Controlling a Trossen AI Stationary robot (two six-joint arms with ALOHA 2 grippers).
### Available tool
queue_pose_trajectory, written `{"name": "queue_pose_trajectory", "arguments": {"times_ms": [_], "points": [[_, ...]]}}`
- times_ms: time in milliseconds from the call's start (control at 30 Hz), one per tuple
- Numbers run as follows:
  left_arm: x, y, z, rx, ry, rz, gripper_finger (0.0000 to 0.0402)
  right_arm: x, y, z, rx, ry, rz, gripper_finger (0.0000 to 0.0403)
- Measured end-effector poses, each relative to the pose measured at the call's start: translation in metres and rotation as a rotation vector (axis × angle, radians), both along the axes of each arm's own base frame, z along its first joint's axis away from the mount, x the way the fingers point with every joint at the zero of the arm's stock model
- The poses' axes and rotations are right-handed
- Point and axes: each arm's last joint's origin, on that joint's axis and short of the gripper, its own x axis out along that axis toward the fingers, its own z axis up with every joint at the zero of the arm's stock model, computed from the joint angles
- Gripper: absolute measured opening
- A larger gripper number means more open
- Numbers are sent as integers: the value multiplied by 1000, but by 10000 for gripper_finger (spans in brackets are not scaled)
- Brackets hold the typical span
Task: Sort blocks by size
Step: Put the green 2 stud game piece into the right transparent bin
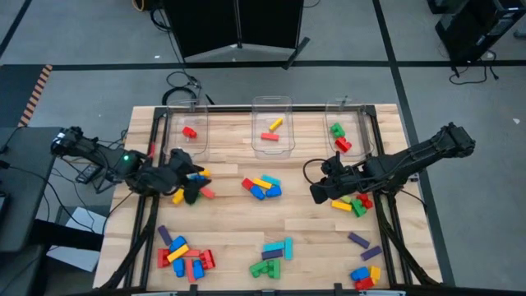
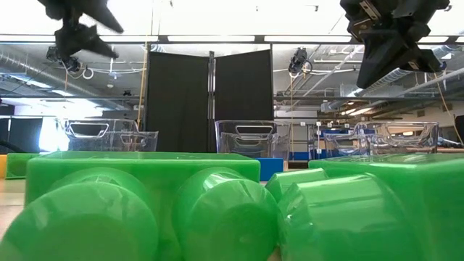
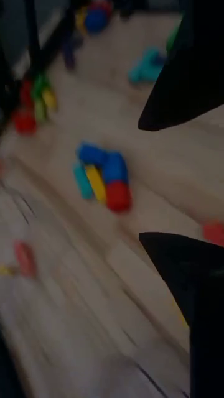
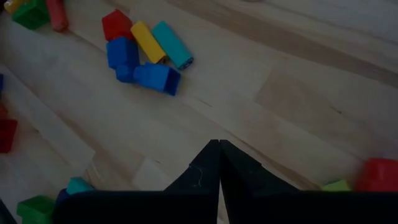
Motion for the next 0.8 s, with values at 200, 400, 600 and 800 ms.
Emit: {"name": "queue_pose_trajectory", "arguments": {"times_ms": [200,400,600,800], "points": [[-18,10,-16,-32,223,118,283,2,1,1,-9,-17,26,16],[-23,11,-20,-39,293,125,283,2,0,1,-15,-19,25,21],[-20,9,-23,-44,338,80,282,3,0,1,-21,-27,22,16],[-7,3,-43,-51,423,121,282,3,0,2,-29,-26,29,20]]}}
